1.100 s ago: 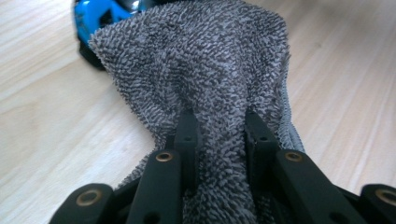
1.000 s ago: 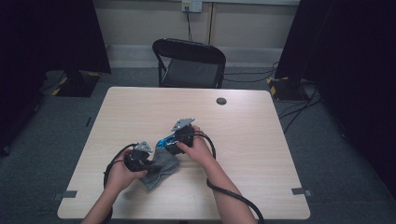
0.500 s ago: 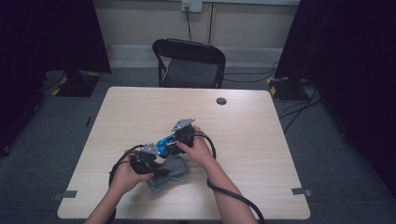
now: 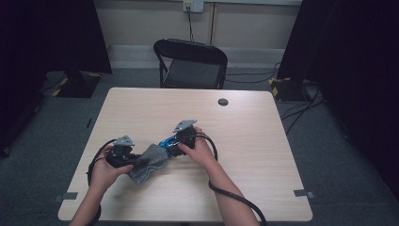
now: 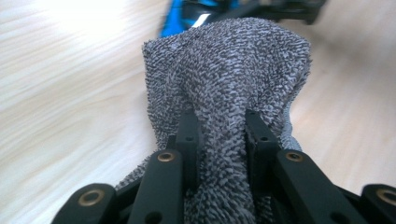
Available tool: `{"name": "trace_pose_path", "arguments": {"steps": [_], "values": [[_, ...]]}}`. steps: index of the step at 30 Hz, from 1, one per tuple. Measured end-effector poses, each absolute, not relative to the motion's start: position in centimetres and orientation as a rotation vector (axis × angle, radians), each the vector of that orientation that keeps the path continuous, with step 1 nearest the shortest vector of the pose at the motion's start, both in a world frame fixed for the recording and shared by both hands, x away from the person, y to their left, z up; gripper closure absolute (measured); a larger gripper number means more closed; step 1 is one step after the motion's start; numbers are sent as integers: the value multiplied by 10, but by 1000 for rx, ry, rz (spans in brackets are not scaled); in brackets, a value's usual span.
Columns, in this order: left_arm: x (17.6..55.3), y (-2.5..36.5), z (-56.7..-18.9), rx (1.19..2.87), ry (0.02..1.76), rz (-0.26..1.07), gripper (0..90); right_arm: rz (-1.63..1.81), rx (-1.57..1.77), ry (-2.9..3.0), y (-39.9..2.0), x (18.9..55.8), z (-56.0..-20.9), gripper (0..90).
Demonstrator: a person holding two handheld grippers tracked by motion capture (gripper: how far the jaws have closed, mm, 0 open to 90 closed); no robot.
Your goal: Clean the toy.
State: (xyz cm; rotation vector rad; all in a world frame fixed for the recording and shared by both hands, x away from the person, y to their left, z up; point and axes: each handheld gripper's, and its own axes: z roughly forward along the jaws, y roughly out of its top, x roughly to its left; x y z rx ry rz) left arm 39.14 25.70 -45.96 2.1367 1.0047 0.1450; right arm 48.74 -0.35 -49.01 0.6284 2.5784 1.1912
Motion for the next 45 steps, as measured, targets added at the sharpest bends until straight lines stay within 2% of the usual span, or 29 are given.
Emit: {"name": "trace_pose_path", "arguments": {"steps": [11, 17, 29, 45], "values": [[401, 284, -476, 2118, 1142, 223, 722, 1196, 627, 2576, -4, 487, -490, 104], [407, 286, -484, 2094, 1203, 261, 719, 1196, 626, 2577, -4, 488, -490, 104], [411, 260, -483, 2206, 1093, 357, 703, 1196, 627, 2577, -4, 487, -490, 104], [409, 242, -484, 2263, 926, 279, 705, 1194, 627, 2577, -4, 487, -490, 104]]}}
